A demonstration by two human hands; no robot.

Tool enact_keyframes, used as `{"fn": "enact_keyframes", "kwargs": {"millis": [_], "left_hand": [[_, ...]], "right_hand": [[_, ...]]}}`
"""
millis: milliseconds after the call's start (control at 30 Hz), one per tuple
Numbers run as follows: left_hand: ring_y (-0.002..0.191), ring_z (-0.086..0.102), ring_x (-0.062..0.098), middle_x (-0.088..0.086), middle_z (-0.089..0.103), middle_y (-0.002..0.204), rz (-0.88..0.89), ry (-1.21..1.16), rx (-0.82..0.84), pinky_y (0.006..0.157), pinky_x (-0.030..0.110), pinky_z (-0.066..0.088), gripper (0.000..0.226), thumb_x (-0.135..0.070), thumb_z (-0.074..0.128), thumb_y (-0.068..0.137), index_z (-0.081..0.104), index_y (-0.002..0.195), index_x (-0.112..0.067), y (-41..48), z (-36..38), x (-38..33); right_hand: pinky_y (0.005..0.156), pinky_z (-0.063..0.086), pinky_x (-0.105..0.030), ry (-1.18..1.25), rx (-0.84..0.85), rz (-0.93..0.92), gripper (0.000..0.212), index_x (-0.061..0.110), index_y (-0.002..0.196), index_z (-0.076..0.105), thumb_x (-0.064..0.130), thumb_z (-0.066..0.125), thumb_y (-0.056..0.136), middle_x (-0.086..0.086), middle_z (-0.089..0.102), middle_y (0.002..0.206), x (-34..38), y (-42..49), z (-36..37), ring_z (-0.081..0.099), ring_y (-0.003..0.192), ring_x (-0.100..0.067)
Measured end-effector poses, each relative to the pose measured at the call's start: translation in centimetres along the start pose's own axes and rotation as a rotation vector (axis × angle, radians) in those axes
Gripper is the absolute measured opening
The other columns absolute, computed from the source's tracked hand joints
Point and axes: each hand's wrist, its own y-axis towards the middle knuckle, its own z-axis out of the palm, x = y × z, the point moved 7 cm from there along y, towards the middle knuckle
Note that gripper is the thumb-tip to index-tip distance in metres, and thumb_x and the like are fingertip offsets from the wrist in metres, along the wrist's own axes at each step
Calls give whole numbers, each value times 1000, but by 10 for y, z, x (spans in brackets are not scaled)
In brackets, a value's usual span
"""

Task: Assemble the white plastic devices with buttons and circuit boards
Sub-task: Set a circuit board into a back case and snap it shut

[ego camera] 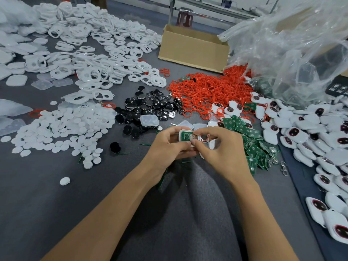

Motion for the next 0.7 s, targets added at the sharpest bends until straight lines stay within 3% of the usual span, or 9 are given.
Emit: {"fn": "enact_keyframes", "kwargs": {"millis": [333, 433, 500, 600, 700], "left_hand": [[69, 70, 14, 8, 71, 90, -10, -6, -11, 65, 25, 58, 18, 3, 49, 96, 61, 106, -6, 0, 0, 0], [72, 71, 18, 10, 72, 92, -5, -11, -38, 68, 27, 59, 16, -1, 51, 97, 59, 110, -3, 0, -2, 0], [72, 72, 22, 14, 70, 95, -15, -31, -62, 68, 28, 60, 17, 0, 52, 95, 58, 112, -1, 0, -3, 0], [70, 71, 22, 18, 69, 99, -28, -36, -72, 67, 27, 60, 18, 4, 54, 93, 57, 110, 0, 0, -3, 0], [70, 71, 22, 22, 67, 105, -25, -9, -58, 66, 26, 60, 22, 9, 53, 92, 57, 112, 0, -1, -2, 0]], "right_hand": [[72, 51, -29, -15, 13, 13, 14, 27, 88, 75, 25, 77, 73, 13, 72, 85, -1, 0, 0, 62, 73, -5], [66, 44, -15, 117, -19, 53, 11, 27, 83, 74, 36, 77, 76, 16, 70, 80, 0, -1, -2, 59, 70, 1], [60, 35, -10, 188, -51, 143, 24, 29, 75, 70, 50, 64, 84, 19, 64, 72, -6, 0, -5, 55, 66, 4], [63, 36, -28, 236, -5, 269, 51, 8, 82, 65, 48, 37, 96, 3, 55, 67, -22, 1, -4, 49, 63, -8], [61, 27, -30, 248, -42, 321, 40, 9, 70, 50, 32, 39, 101, 3, 38, 62, -29, 1, -7, 34, 59, -12]]}}
